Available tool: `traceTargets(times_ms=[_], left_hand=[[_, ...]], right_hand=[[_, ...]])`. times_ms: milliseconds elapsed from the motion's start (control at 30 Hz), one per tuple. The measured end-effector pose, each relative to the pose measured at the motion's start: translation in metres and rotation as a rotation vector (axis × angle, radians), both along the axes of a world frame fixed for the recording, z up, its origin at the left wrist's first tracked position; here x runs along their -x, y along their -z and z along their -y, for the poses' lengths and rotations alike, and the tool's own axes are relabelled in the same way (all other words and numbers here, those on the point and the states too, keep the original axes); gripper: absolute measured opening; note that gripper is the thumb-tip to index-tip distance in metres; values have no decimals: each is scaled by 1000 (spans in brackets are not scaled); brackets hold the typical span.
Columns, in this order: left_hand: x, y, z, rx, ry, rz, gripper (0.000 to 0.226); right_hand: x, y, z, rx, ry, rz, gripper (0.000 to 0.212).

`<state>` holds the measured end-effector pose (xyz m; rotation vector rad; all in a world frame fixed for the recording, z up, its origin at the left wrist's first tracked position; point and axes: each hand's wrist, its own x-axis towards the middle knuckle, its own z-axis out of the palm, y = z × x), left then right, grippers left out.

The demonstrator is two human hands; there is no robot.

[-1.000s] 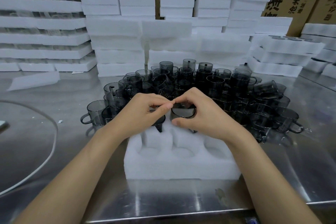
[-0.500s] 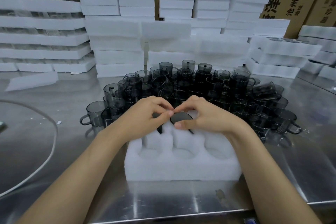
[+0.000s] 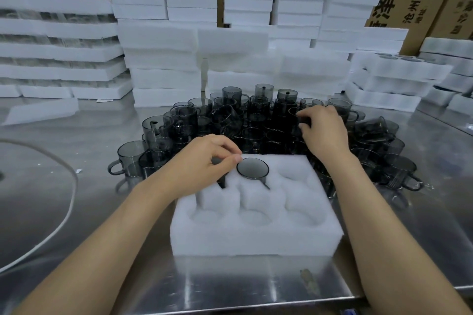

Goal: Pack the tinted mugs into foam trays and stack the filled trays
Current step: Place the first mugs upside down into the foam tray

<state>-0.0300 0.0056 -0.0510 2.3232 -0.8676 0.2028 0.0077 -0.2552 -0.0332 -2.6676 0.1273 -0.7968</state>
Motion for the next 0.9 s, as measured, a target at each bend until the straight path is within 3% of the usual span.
traceTargets(times_ms=[133,233,467,700,900], left_hand=[[2,-2,1,-12,-11,-2,37],[3,-2,0,-3,-11,-13,38],[2,-1,0,19,-18,-38,36],[3,-2,0,28,-12,-45,33],[2,-1,0,24,-15,-47,34]], right_hand=[[8,-8,-1,-79,-82,207,22],[19,-19,0,-393,-241,326,10],[36,-20,-4,-1164,-704,60,10],[42,-18,5,-769,-625,-50,36],[43,-14,7,-422,-632,-201,39]])
